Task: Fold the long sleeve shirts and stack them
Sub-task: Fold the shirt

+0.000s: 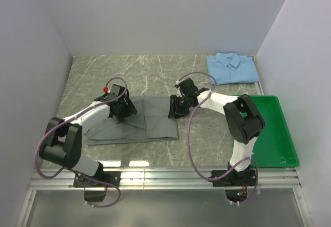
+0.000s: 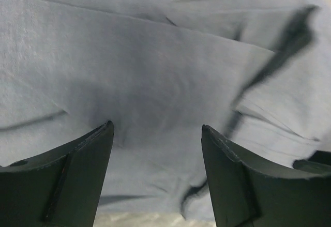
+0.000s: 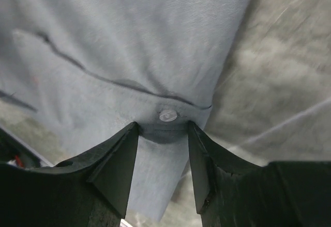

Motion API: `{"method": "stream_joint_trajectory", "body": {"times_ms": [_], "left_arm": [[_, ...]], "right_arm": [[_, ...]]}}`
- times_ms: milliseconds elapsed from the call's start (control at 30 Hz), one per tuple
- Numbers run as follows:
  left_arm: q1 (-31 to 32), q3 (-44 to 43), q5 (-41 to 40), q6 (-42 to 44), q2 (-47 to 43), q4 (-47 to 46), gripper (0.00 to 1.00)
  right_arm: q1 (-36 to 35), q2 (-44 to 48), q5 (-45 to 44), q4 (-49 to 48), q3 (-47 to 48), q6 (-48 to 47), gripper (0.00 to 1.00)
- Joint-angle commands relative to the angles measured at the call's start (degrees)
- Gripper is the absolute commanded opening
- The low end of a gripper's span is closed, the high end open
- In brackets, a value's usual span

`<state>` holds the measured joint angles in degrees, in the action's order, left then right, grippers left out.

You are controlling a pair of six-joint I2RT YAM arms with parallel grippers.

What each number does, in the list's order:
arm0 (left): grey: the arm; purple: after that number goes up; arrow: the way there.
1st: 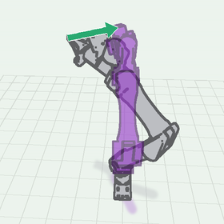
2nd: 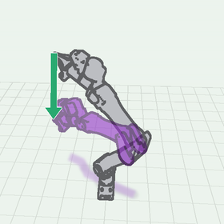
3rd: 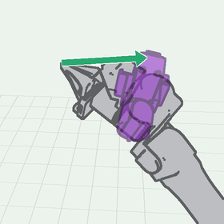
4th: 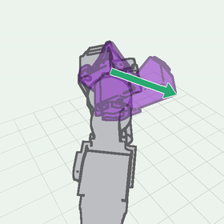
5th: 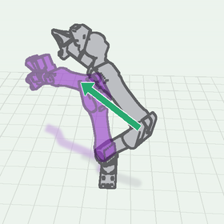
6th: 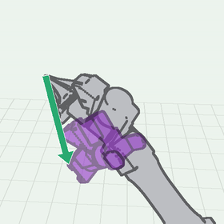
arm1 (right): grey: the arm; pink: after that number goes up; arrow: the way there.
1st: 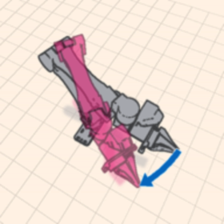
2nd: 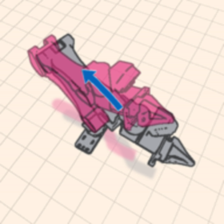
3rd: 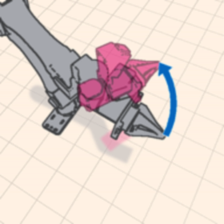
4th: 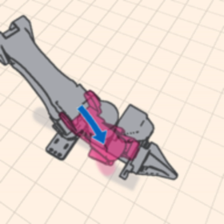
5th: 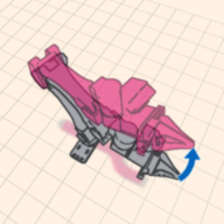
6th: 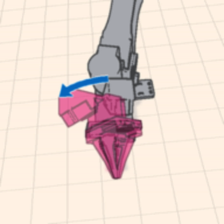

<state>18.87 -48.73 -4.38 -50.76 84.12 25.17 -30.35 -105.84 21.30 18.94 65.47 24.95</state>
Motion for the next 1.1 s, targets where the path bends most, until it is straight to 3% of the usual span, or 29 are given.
{"method": "stream_joint_trajectory", "body": {"times_ms": [0, 267, 467, 600, 767, 1000, 1033, 1067], "left_arm": [[-1.56, -0.48, 0.34, -1.0, 3.14, -3.98, 0.74], [-2.35, -6.28, 4.9, -0.92, 7.73, -6.63, 0.74], [-0.6, -8.67, 4.82, 0.05, 1.24, -4.87, 0.77], [2.83, -6.65, 5.87, -1.0, -2.99, -6.09, 0.77], [6.44, -6.46, 6.23, -1.62, -0.54, -7.24, 0.76], [8.37, -11.03, 5.17, -0.22, 7.1, -7.94, 0.7], [8.37, -11.47, 5.35, -0.21, 7.9, -7.85, 0.69], [8.46, -12.17, 5.52, -0.04, 8.69, -8.29, 0.67]], "right_arm": [[1.34, -3.65, -2.93, -0.13, 4.3, -2.01, 0.51], [3.98, -9.03, -6.53, 3.64, 12.83, -4.47, 0.5], [4.07, -0.08, -7.93, 2.25, 11.44, -4.56, 0.51], [4.07, 11.67, -14.43, 0.93, 5.65, -5.0, 0.54], [4.42, 25.58, -22.52, -3.64, -2.18, -2.72, 0.71], [7.84, 37.45, -16.31, -6.81, -10.71, -0.34, 0.72], [7.94, 37.81, -15.85, -7.25, -11.33, 0.01, 0.77], [8.2, 38.08, -15.42, -7.77, -12.11, 0.36, 0.88]]}}
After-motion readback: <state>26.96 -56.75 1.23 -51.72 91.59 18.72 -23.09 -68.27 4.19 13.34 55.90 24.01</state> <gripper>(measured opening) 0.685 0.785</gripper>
